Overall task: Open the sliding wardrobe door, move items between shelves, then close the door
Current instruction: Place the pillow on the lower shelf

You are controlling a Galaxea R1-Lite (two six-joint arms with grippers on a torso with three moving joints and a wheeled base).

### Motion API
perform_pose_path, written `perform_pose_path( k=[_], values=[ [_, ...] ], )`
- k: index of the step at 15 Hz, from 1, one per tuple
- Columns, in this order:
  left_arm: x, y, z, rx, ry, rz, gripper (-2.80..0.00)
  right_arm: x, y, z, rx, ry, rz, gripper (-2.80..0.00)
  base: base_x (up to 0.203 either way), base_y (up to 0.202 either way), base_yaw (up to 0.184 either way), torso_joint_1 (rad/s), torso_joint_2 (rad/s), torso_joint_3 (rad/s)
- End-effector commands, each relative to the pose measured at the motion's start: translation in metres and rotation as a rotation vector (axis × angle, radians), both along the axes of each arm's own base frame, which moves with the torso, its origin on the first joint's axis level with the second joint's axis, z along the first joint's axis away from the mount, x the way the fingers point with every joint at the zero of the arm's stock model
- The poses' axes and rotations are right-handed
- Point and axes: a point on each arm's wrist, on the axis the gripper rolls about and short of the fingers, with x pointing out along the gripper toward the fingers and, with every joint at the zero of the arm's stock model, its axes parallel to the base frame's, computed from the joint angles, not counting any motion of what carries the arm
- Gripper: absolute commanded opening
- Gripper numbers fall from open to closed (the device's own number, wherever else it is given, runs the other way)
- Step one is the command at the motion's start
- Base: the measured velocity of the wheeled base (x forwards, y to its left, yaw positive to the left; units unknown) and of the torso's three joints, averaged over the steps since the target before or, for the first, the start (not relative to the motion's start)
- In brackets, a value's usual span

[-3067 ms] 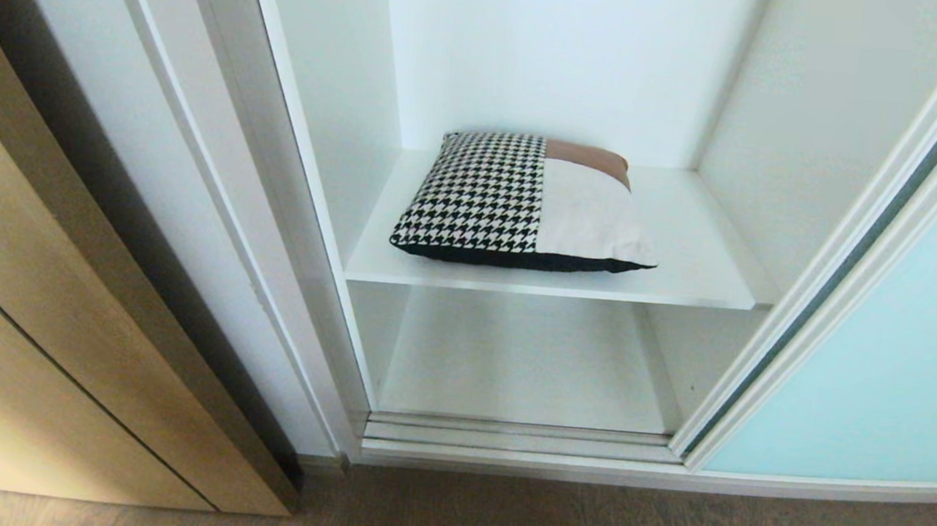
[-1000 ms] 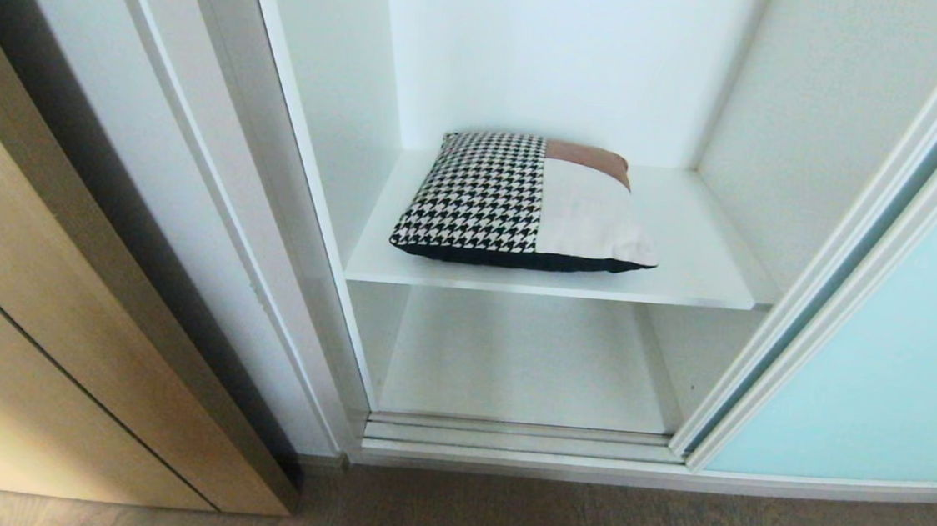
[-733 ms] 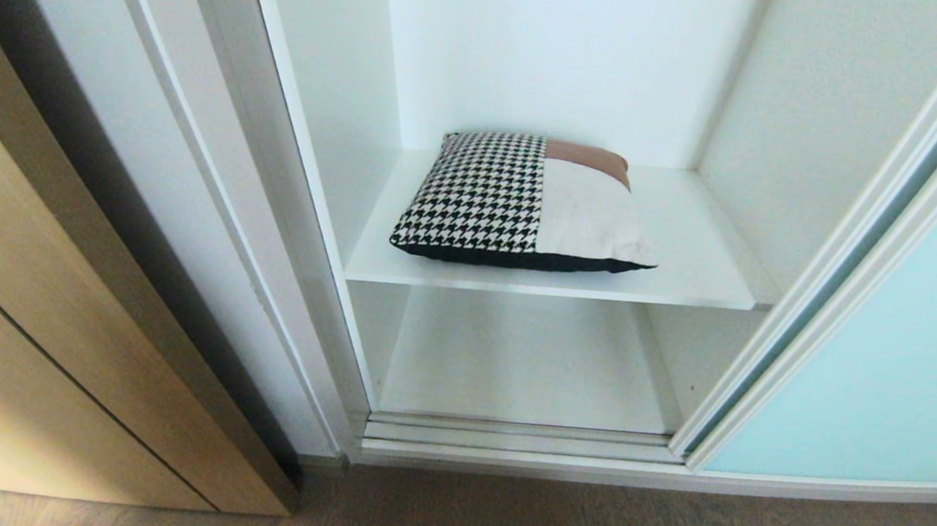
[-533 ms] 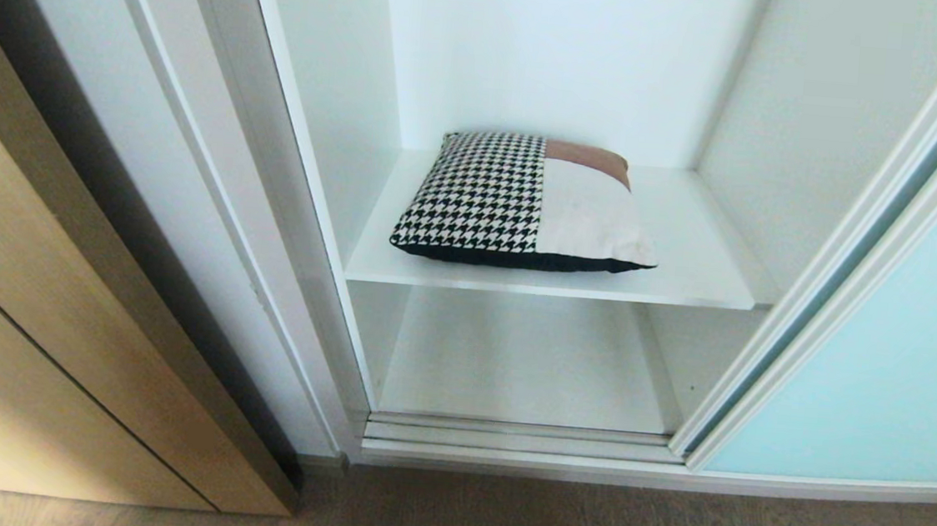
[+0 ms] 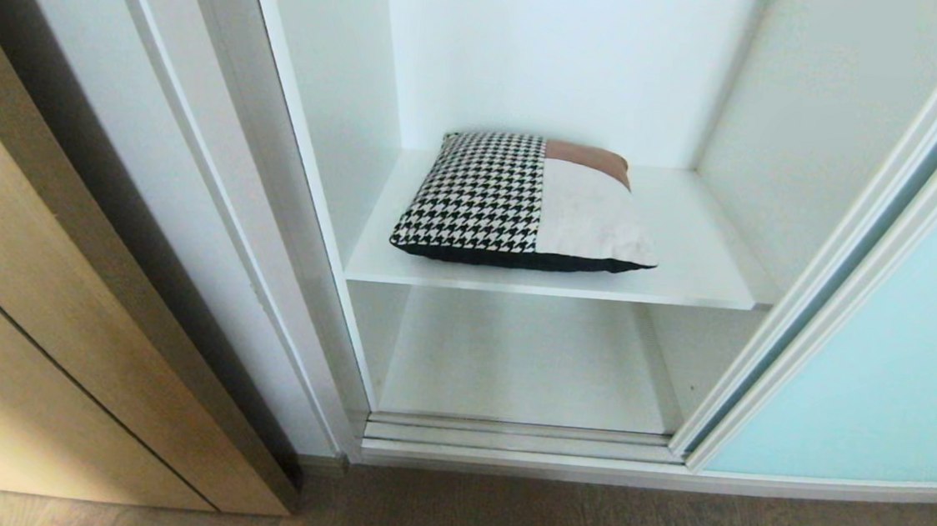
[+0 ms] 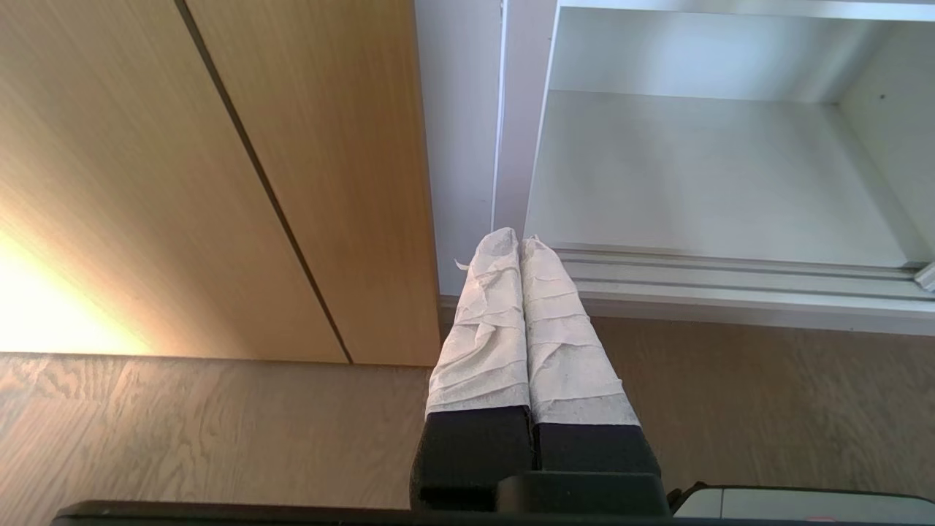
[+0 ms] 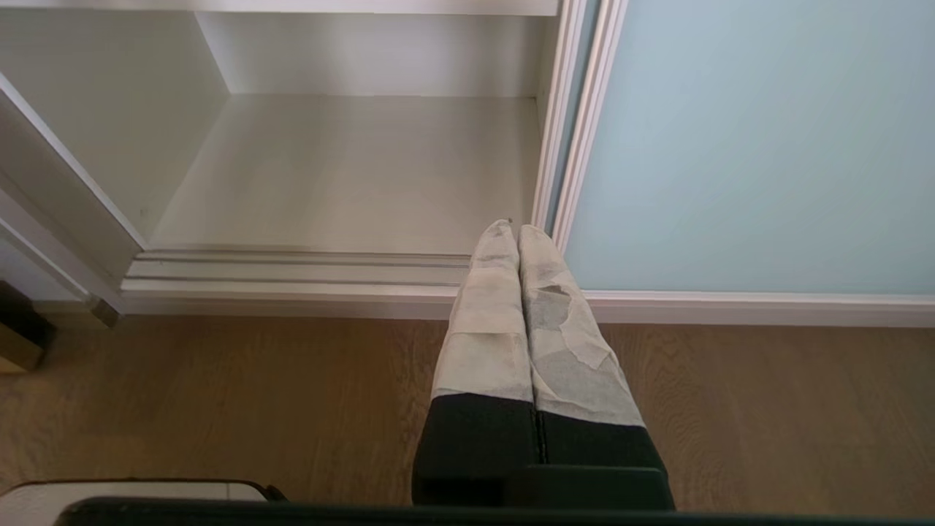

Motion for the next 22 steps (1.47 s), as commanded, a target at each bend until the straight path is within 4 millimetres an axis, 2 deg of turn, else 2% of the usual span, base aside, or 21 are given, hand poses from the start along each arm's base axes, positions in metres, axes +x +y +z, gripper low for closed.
perform_pose_path(
  k=[1,7,12,14,16,18,20,22],
  values=[
    [0.000,0.000,0.000,0.000,0.002,0.000,-2.80,0.000,0.000,0.000,-0.003,0.000,0.000,-2.80,0.000,0.000,0.000,0.000,0.00,0.000],
    [0.000,0.000,0.000,0.000,0.002,0.000,-2.80,0.000,0.000,0.000,0.007,0.002,-0.004,-2.80,0.000,0.000,0.000,0.000,0.00,0.000],
    [0.000,0.000,0.000,0.000,0.002,0.000,-2.80,-0.001,0.000,0.002,-0.080,-0.009,-0.002,-2.80,0.000,0.000,0.000,0.000,0.00,0.000],
    [0.000,0.000,0.000,0.000,0.002,0.000,-2.80,-0.008,0.000,0.030,-0.091,-0.067,-0.023,-2.80,0.000,0.000,0.000,0.000,0.00,0.000],
    [0.000,0.000,0.000,0.000,0.002,0.000,-2.80,-0.023,0.000,0.087,-0.089,-0.131,-0.025,-2.80,0.000,0.000,0.000,0.000,0.00,0.000],
    [0.000,0.000,0.000,0.000,0.002,0.000,-2.80,-0.033,0.000,0.131,-0.089,-0.170,-0.016,-2.80,0.000,0.000,0.000,0.000,0.00,0.000],
    [0.000,0.000,0.000,0.000,0.002,0.000,-2.80,-0.016,0.001,0.166,-0.090,-0.111,0.007,-2.80,0.000,0.000,0.000,0.000,0.00,0.000],
    [0.000,0.000,0.000,0.000,0.002,0.000,-2.80,0.017,0.001,0.197,-0.072,-0.023,0.037,-2.80,0.000,0.000,0.000,0.000,0.00,0.000]
  ],
)
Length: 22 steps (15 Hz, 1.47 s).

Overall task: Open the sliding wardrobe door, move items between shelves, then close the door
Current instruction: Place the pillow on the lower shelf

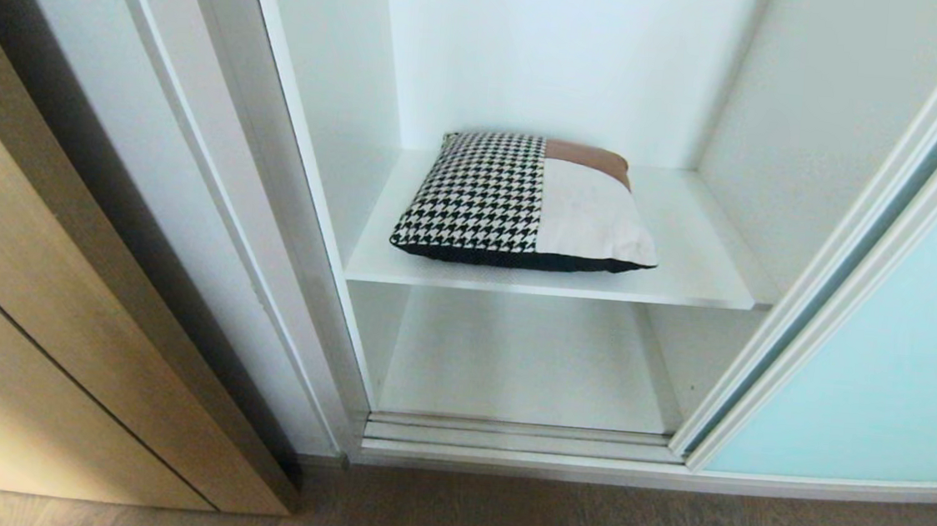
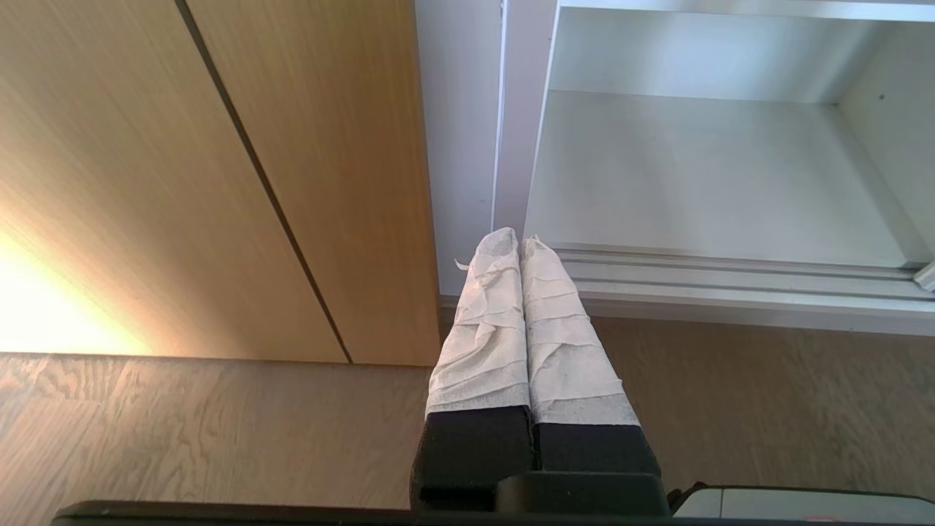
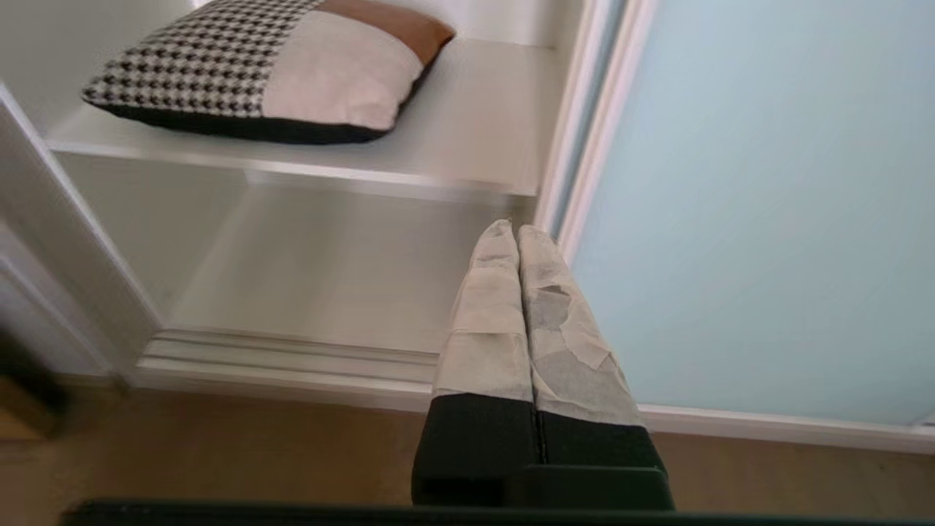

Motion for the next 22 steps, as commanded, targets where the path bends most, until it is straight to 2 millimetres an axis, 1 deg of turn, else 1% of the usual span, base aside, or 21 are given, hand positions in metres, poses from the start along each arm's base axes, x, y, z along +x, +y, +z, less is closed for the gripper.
perform_pose_path(
  k=[1,3,4,5,8,10,12,15,16,19,22],
  values=[
    [0.000,0.000,0.000,-0.001,0.002,0.000,-2.80,0.053,0.000,0.032,0.011,0.141,0.025,-2.80,0.000,0.000,0.000,0.000,0.00,0.000],
    [0.000,0.000,0.000,-0.001,0.001,0.000,-2.80,0.095,0.001,0.062,0.044,0.214,0.101,-2.80,0.000,0.000,0.000,0.000,0.00,0.000],
    [0.000,0.000,0.000,-0.001,0.001,0.000,-2.80,0.114,0.003,0.072,0.064,0.257,0.148,-2.80,0.000,0.000,0.000,0.000,0.00,0.000],
    [0.000,0.000,0.000,-0.001,0.002,0.000,-2.80,0.136,0.006,0.078,0.089,0.310,0.192,-2.80,0.000,0.000,0.000,0.000,0.00,0.000],
    [0.000,0.000,0.000,-0.001,0.002,0.000,-2.80,0.205,0.019,0.084,0.225,0.458,0.281,-2.80,0.000,0.000,0.000,0.000,0.00,0.000],
    [0.000,0.000,0.000,-0.001,0.002,0.000,-2.80,0.255,0.029,0.083,0.353,0.541,0.298,-2.80,0.000,0.000,0.000,0.000,0.00,0.000],
    [0.000,0.000,0.000,-0.001,0.002,0.000,-2.80,0.297,0.037,0.075,0.461,0.621,0.346,-2.80,0.000,0.000,0.000,0.000,0.00,0.000],
    [0.000,0.000,0.000,-0.001,0.002,0.000,-2.80,0.351,0.044,0.057,0.599,0.727,0.421,-2.80,0.000,0.000,0.000,0.000,0.00,0.000],
    [0.000,0.000,0.000,-0.001,0.002,0.000,-2.80,0.368,0.043,0.047,0.640,0.762,0.442,-2.80,0.000,0.000,0.000,0.000,0.00,0.000],
    [0.000,0.000,0.000,-0.001,0.002,0.000,-2.80,0.412,0.042,0.007,0.694,0.824,0.450,-2.80,0.000,0.000,0.000,0.000,0.00,0.000],
    [0.000,0.000,0.000,-0.001,0.002,0.000,-2.80,0.445,0.040,-0.027,0.727,0.844,0.436,-2.80,0.000,0.000,0.000,0.000,0.00,0.000]
  ],
)
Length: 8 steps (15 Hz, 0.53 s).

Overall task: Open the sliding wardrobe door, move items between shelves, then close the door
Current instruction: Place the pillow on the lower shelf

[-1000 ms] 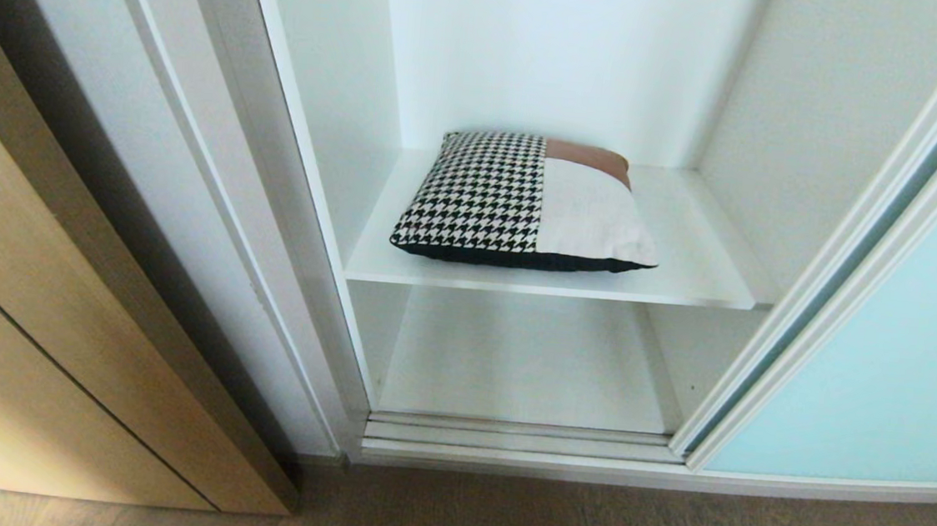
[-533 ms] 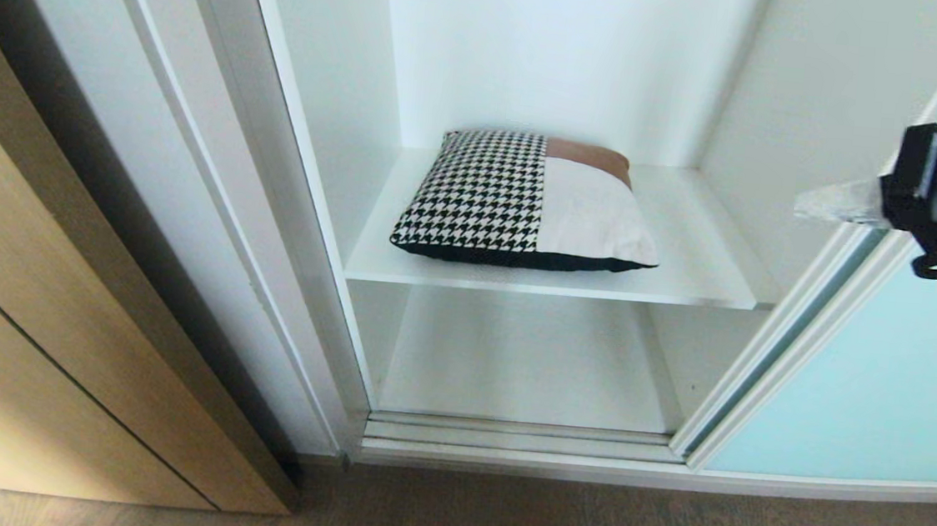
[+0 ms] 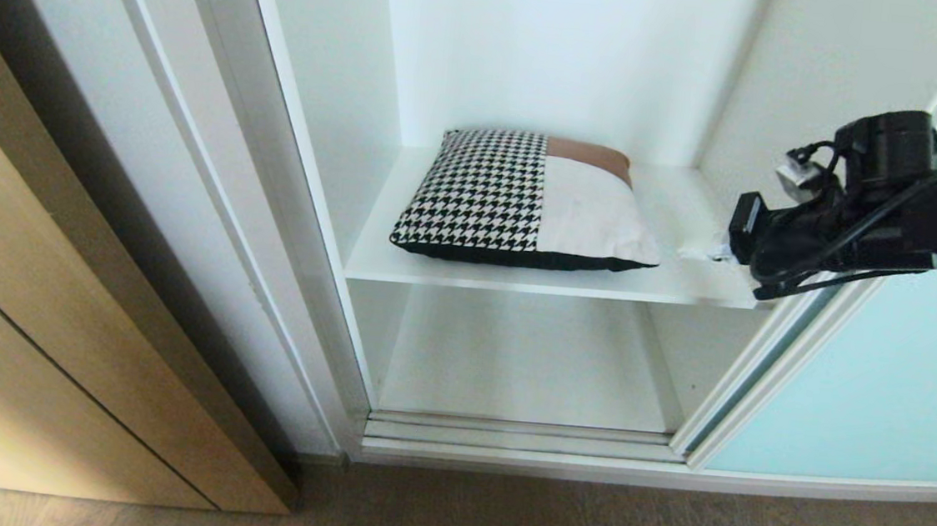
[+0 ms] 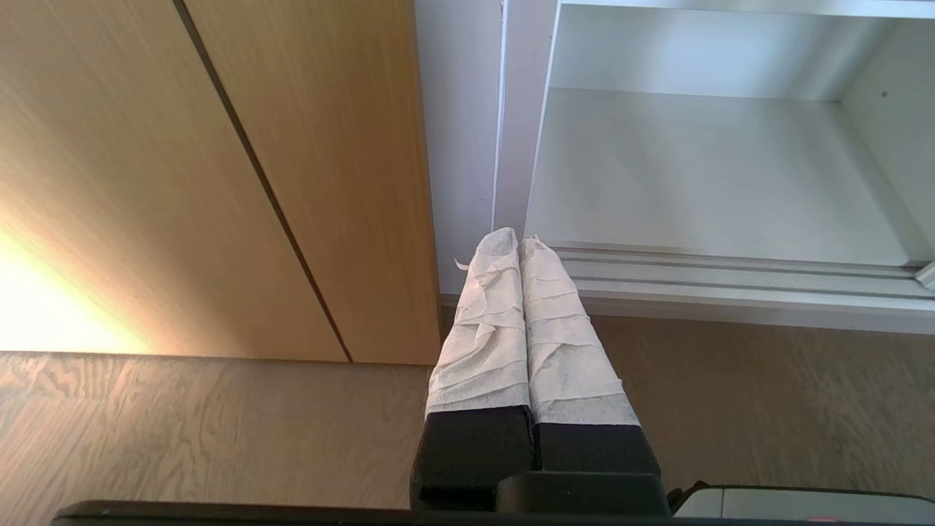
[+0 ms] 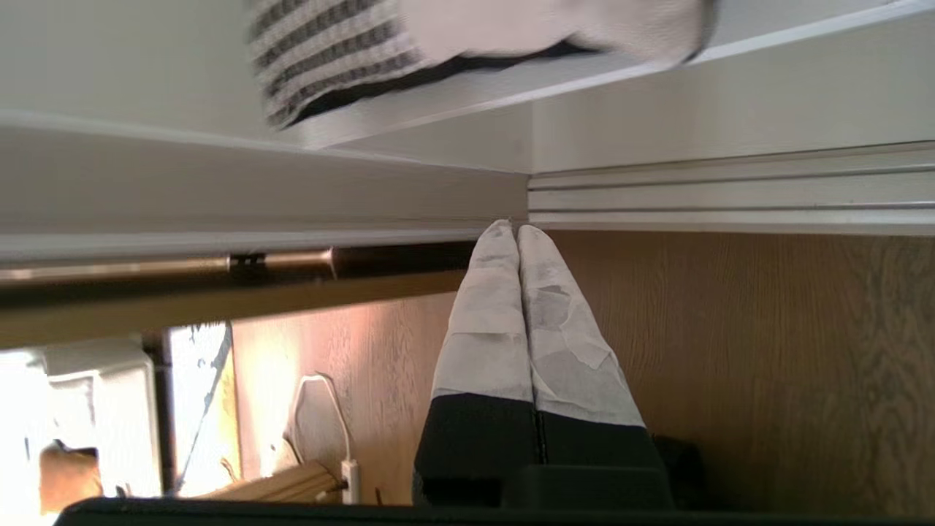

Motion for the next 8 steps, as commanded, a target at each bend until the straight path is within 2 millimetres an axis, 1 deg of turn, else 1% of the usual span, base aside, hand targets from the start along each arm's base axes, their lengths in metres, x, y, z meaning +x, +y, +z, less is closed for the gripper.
perform_pose_path(
  k=[1,3,4,5,6,8],
  values=[
    [0.000,0.000,0.000,0.000,0.002,0.000,-2.80,0.031,0.001,-0.044,0.001,0.078,-0.003,-2.80,0.000,0.000,0.000,0.000,0.00,0.000],
    [0.000,0.000,0.000,0.000,0.002,0.000,-2.80,0.050,-0.001,-0.066,0.006,0.079,-0.012,-2.80,0.000,0.000,0.000,0.000,0.00,0.000],
    [0.000,0.000,0.000,0.000,0.002,0.000,-2.80,0.057,-0.005,-0.072,0.008,0.074,-0.022,-2.80,0.000,0.000,0.000,0.000,0.00,0.000],
    [0.000,0.000,0.000,0.000,0.002,0.000,-2.80,0.064,-0.007,-0.079,0.007,0.079,-0.030,-1.15,0.000,0.000,0.000,0.000,0.00,0.000],
    [0.000,0.000,0.000,0.000,0.002,0.000,-2.80,0.068,-0.010,-0.084,0.008,0.085,-0.035,0.00,0.000,0.000,0.000,0.000,0.00,0.000],
    [0.000,0.000,0.000,0.000,0.002,0.000,-2.80,0.070,-0.019,-0.083,0.044,0.086,-0.047,0.00,0.000,0.000,0.000,0.000,0.00,0.000]
  ],
)
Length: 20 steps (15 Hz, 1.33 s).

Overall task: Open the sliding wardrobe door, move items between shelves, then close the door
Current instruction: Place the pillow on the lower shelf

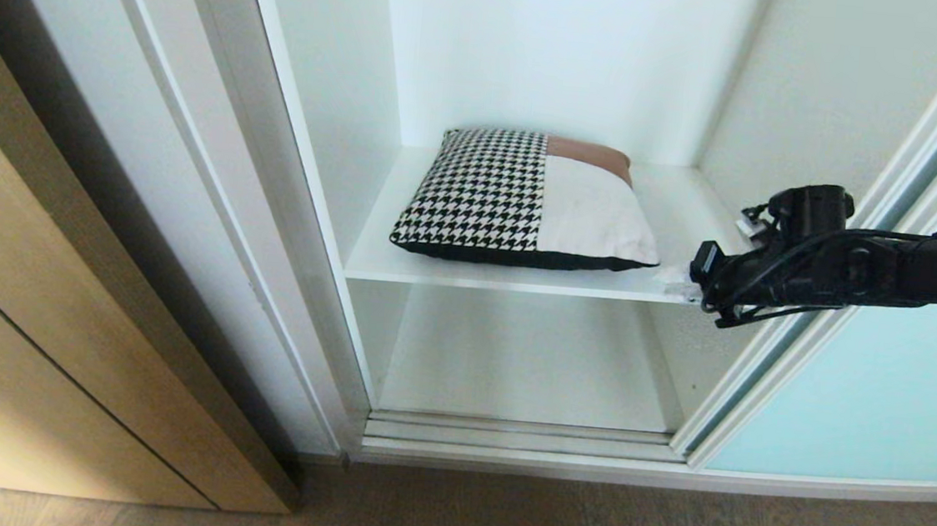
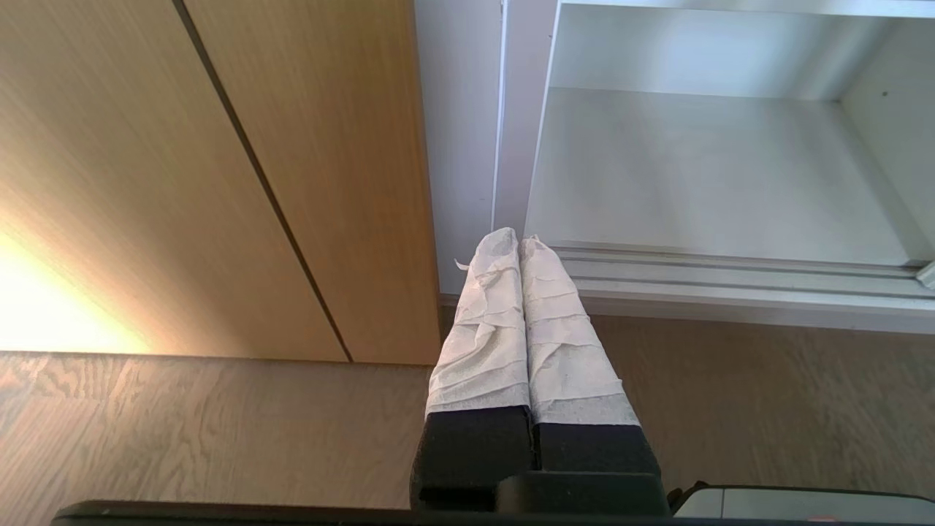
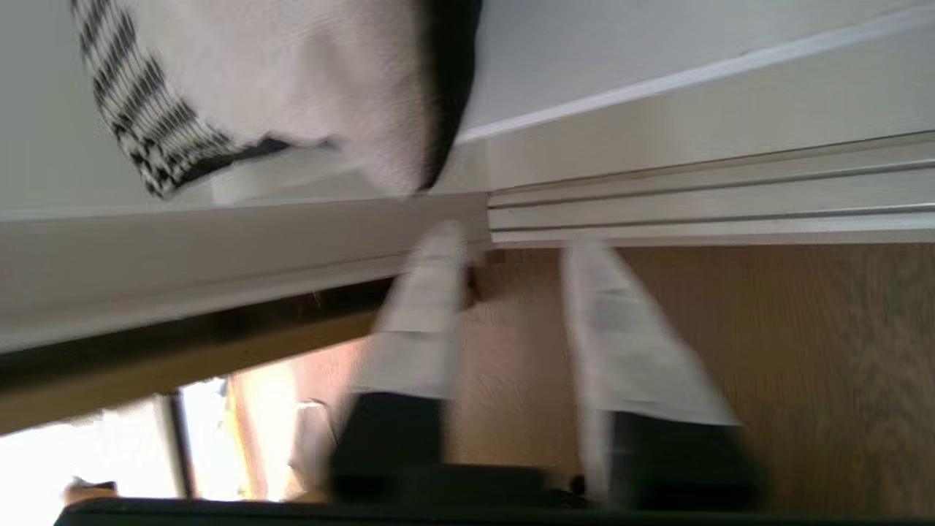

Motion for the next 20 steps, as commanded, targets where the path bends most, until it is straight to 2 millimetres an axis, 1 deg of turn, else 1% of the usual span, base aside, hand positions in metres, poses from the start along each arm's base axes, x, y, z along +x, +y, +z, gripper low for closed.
perform_pose_path(
  k=[1,2,5,7,8,9,11,13,15,18,20],
  values=[
    [0.000,0.000,0.000,-0.001,0.002,0.000,-2.80,0.005,-0.007,-0.006,0.031,-0.002,0.002,0.00,0.000,0.000,0.000,0.000,0.00,0.000],
    [0.000,0.000,0.000,-0.001,0.002,0.000,-2.80,0.006,-0.011,-0.002,0.056,-0.032,-0.006,0.00,0.000,0.000,0.000,0.000,0.00,0.000],
    [0.000,0.000,0.000,-0.001,0.000,0.000,-2.80,0.015,-0.012,0.002,0.143,-0.153,0.001,0.00,0.000,0.000,0.000,0.000,0.00,0.000],
    [0.000,0.000,0.000,-0.001,0.001,0.000,-2.80,0.027,-0.009,-0.007,0.197,-0.205,0.006,0.00,0.000,0.000,0.000,0.000,0.00,0.000],
    [0.000,0.000,0.000,-0.001,0.002,0.000,-2.80,0.031,-0.007,-0.010,0.206,-0.260,0.011,0.00,0.000,0.000,0.000,0.000,0.00,0.000],
    [0.000,0.000,0.000,-0.001,0.002,0.000,-2.80,0.032,-0.006,-0.014,0.215,-0.275,0.013,0.00,0.000,0.000,0.000,0.000,0.00,0.000],
    [0.000,0.000,0.000,-0.001,0.001,0.000,-2.80,0.026,-0.004,-0.012,0.234,-0.299,0.023,0.00,0.000,0.000,0.000,0.000,0.00,0.000],
    [0.000,0.000,0.000,-0.001,0.002,0.000,-2.80,0.031,-0.001,-0.018,0.237,-0.318,0.030,0.00,0.000,0.000,0.000,0.000,0.00,0.000],
    [0.000,0.000,0.000,-0.001,0.001,0.000,-2.80,0.039,-0.001,-0.031,0.237,-0.326,0.035,0.00,0.000,0.000,0.000,0.000,0.00,0.000],
    [0.000,0.000,0.000,-0.001,0.002,0.000,-2.80,0.042,0.000,-0.033,0.245,-0.351,0.081,0.00,0.000,0.000,0.000,0.000,0.00,0.000],
    [0.000,0.000,0.000,-0.001,0.000,0.000,-2.80,0.049,0.001,-0.032,0.249,-0.374,0.100,0.00,0.000,0.000,0.000,0.000,0.00,0.000]
  ],
)
